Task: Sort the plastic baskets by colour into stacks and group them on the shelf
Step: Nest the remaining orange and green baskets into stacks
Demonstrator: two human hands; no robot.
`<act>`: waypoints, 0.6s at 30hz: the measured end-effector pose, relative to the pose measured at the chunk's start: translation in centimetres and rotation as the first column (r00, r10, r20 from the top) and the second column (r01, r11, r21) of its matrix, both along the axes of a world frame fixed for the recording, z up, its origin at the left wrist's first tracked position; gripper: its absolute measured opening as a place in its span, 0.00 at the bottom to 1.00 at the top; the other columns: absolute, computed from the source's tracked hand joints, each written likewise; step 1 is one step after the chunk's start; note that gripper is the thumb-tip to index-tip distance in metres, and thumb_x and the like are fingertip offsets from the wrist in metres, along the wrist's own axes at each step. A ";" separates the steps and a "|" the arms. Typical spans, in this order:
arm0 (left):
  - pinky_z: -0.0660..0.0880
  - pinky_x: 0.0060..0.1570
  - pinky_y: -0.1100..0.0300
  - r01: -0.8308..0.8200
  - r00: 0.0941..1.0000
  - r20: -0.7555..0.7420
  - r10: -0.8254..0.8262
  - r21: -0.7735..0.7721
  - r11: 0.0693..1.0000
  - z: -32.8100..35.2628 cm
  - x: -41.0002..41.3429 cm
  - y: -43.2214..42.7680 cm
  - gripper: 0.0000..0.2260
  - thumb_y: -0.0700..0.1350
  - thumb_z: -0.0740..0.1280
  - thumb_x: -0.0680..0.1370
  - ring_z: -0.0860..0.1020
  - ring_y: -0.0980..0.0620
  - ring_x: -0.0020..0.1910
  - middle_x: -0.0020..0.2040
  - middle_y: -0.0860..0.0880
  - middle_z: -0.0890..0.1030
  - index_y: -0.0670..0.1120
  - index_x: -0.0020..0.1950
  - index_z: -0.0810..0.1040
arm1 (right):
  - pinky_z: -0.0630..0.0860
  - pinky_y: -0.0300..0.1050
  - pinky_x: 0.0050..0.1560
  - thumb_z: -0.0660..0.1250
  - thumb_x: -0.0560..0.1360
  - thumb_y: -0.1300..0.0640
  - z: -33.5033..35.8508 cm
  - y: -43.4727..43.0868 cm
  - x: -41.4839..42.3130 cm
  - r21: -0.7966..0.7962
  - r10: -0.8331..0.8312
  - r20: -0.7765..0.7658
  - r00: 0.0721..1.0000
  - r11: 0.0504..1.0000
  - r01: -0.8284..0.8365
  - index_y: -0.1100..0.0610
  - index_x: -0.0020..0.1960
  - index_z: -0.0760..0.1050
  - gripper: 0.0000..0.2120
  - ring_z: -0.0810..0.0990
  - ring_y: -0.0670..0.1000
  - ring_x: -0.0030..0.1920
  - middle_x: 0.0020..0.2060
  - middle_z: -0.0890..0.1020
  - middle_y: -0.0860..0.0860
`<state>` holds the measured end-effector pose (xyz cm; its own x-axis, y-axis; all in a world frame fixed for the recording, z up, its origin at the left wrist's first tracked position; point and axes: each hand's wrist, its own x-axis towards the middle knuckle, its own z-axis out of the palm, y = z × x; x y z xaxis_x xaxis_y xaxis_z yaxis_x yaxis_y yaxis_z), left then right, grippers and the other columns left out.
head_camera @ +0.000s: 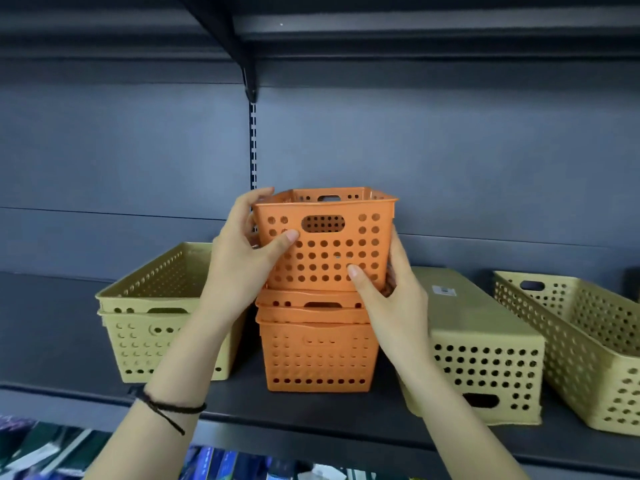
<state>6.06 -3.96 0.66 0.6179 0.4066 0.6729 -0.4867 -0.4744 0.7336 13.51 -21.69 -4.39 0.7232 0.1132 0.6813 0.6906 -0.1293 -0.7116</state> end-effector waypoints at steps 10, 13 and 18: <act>0.81 0.50 0.53 -0.073 0.996 -0.050 0.078 0.097 0.993 -2.0 -0.6 2.2 0.17 0.47 0.71 0.75 0.83 0.54 0.51 0.52 0.56 0.83 0.59 0.61 0.72 | 0.71 0.54 0.67 0.65 0.73 0.40 -1.2 0.8 -0.4 -0.099 -0.073 0.004 0.997 0.992 0.073 0.40 0.74 0.62 0.31 0.71 0.45 0.67 0.65 0.75 0.42; 0.80 0.52 0.54 -0.071 0.991 -0.094 0.090 0.196 0.978 -2.5 -0.2 2.1 0.19 0.48 0.71 0.75 0.82 0.56 0.51 0.51 0.59 0.82 0.61 0.62 0.71 | 0.65 0.56 0.71 0.65 0.74 0.41 -1.8 1.0 -0.1 -0.088 -0.154 -0.015 0.988 0.984 0.152 0.50 0.72 0.67 0.30 0.65 0.47 0.71 0.70 0.70 0.47; 0.75 0.51 0.69 -0.092 0.979 -0.139 0.149 0.350 0.932 -4.0 -0.8 2.3 0.19 0.51 0.71 0.74 0.79 0.63 0.49 0.52 0.60 0.80 0.57 0.65 0.75 | 0.62 0.53 0.74 0.65 0.75 0.41 -3.0 1.2 -0.7 0.049 0.010 -0.104 0.995 0.999 -0.005 0.39 0.77 0.43 0.39 0.62 0.43 0.74 0.75 0.63 0.45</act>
